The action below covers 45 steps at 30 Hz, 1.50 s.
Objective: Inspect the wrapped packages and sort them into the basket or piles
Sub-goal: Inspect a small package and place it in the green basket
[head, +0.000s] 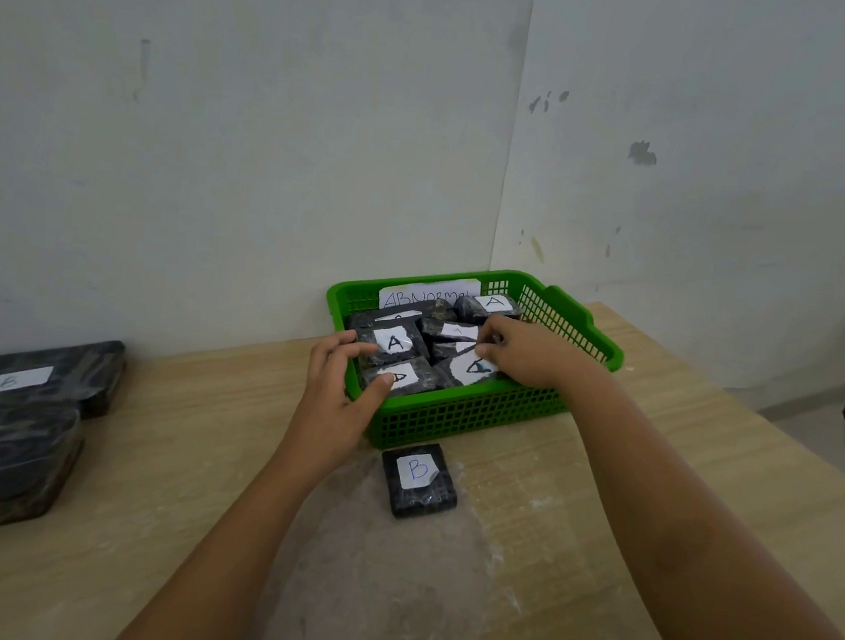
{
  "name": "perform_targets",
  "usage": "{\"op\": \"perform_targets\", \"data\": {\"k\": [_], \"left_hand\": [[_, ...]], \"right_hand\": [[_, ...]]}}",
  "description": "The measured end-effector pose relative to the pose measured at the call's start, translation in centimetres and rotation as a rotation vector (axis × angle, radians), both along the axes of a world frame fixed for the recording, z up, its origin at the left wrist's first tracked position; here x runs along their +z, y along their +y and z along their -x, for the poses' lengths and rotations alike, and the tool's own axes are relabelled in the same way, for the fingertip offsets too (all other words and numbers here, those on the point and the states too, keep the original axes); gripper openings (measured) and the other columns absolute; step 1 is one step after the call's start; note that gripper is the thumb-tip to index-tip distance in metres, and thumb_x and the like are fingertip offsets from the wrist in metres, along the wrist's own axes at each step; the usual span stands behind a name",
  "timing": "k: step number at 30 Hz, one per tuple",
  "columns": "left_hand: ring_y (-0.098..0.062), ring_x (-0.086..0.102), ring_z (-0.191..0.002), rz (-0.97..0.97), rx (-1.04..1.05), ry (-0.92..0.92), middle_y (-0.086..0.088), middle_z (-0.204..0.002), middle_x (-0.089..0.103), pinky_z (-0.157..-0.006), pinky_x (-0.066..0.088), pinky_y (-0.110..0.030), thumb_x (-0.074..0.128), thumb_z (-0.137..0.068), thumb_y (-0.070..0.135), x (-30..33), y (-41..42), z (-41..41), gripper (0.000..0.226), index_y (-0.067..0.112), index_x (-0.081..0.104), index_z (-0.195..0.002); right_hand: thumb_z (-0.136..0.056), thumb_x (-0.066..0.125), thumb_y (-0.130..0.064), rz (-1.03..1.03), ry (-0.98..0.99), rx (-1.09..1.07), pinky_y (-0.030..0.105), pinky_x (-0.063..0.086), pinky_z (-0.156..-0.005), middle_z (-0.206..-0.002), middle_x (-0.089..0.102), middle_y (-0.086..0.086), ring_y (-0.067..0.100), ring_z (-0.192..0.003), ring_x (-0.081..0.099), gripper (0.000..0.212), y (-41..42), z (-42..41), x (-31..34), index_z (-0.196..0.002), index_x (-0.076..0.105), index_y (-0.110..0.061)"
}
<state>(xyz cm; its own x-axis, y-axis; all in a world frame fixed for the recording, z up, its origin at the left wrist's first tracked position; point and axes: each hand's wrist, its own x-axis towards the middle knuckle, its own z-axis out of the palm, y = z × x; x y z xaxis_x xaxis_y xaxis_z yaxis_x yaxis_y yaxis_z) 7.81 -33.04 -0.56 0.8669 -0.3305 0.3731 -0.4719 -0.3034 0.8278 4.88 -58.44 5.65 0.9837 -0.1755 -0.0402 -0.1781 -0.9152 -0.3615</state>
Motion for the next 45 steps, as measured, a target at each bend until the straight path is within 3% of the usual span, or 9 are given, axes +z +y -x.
{"op": "perform_targets", "data": {"k": [9,15,21,25,31,35,40,43,45], "left_hand": [[0.002,0.032,-0.133,0.014,-0.008,0.000,0.014,-0.142,0.033,-0.107,0.034,-0.027,0.068,-0.098,0.027,-0.1,0.0,0.0,0.030,0.030,0.056,-0.125],[0.006,0.032,-0.130,0.018,-0.007,0.002,0.015,-0.142,0.033,-0.108,0.034,-0.029,0.068,-0.097,0.029,-0.4,0.0,-0.3,0.030,0.032,0.056,-0.125],[0.020,0.036,-0.119,0.018,-0.008,-0.014,0.015,-0.141,0.033,-0.106,0.033,-0.025,0.068,-0.097,0.026,-0.6,0.0,-0.5,0.031,0.029,0.057,-0.126],[0.036,0.026,-0.116,0.014,-0.014,-0.015,0.014,-0.140,0.033,-0.103,0.033,-0.020,0.068,-0.097,0.027,-0.8,-0.1,-0.6,0.032,0.025,0.058,-0.128],[0.014,0.032,-0.124,0.011,0.002,-0.023,0.014,-0.140,0.033,-0.105,0.033,-0.022,0.068,-0.098,0.026,-0.8,-0.1,-0.6,0.033,0.023,0.059,-0.129],[0.016,0.031,-0.122,-0.006,0.002,-0.018,0.015,-0.141,0.032,-0.090,0.029,0.000,0.067,-0.098,0.025,-0.8,0.0,-0.5,0.033,0.023,0.058,-0.130],[0.016,0.031,-0.121,-0.009,0.002,-0.011,0.015,-0.141,0.032,-0.085,0.027,0.004,0.067,-0.098,0.026,-0.7,-0.1,-0.5,0.034,0.022,0.058,-0.131],[0.017,0.030,-0.121,-0.009,-0.003,-0.021,0.015,-0.141,0.032,-0.099,0.032,-0.012,0.067,-0.098,0.027,-0.7,0.0,-0.5,0.034,0.023,0.058,-0.131],[0.015,0.030,-0.123,-0.008,-0.006,-0.020,0.015,-0.141,0.032,-0.104,0.031,-0.023,0.067,-0.098,0.028,-0.7,0.0,-0.5,0.034,0.024,0.058,-0.130]], "right_hand": [[-0.102,0.055,-0.049,-0.114,-0.077,-0.159,0.033,0.045,-0.077,-0.095,0.064,-0.001,0.020,-0.093,0.060,0.029,-1.3,0.8,0.2,-0.104,0.063,-0.021],[-0.107,0.041,-0.050,0.013,0.117,-0.157,0.034,0.042,-0.086,-0.109,0.061,0.009,0.028,-0.107,0.059,0.047,-0.7,0.3,1.0,-0.112,0.063,-0.009],[-0.103,0.050,-0.027,-0.203,0.122,-0.155,0.037,0.044,-0.086,-0.123,0.064,0.021,0.025,-0.095,0.055,0.036,-0.3,-0.3,1.4,-0.127,0.062,-0.002],[-0.098,0.058,-0.026,-0.339,0.048,-0.199,0.034,0.041,-0.071,-0.097,0.065,0.013,0.020,-0.076,0.053,0.030,-0.9,-0.8,0.7,-0.123,0.059,-0.011],[-0.095,0.061,-0.031,-0.359,-0.023,-0.226,0.031,0.039,-0.060,-0.070,0.059,0.004,0.019,-0.059,0.050,0.021,-0.9,-1.2,0.2,-0.095,0.062,-0.010],[-0.099,0.052,-0.056,-0.105,0.051,-0.237,0.034,0.044,-0.081,-0.105,0.061,0.007,0.029,-0.100,0.061,0.053,-0.6,-1.4,-0.1,-0.118,0.063,-0.007],[-0.105,0.046,-0.050,-0.037,0.112,-0.202,0.033,0.040,-0.085,-0.130,0.062,0.016,0.028,-0.106,0.056,0.053,0.2,-1.2,0.4,-0.126,0.063,-0.005],[-0.106,0.043,-0.053,0.037,0.150,-0.197,0.036,0.043,-0.092,-0.133,0.061,0.018,0.033,-0.118,0.058,0.060,0.5,-1.1,0.5,-0.128,0.063,-0.001],[-0.104,0.045,-0.055,0.080,0.143,-0.200,0.036,0.047,-0.090,-0.124,0.065,0.017,0.032,-0.113,0.061,0.059,0.5,-1.1,0.4,-0.121,0.065,-0.002]]}}
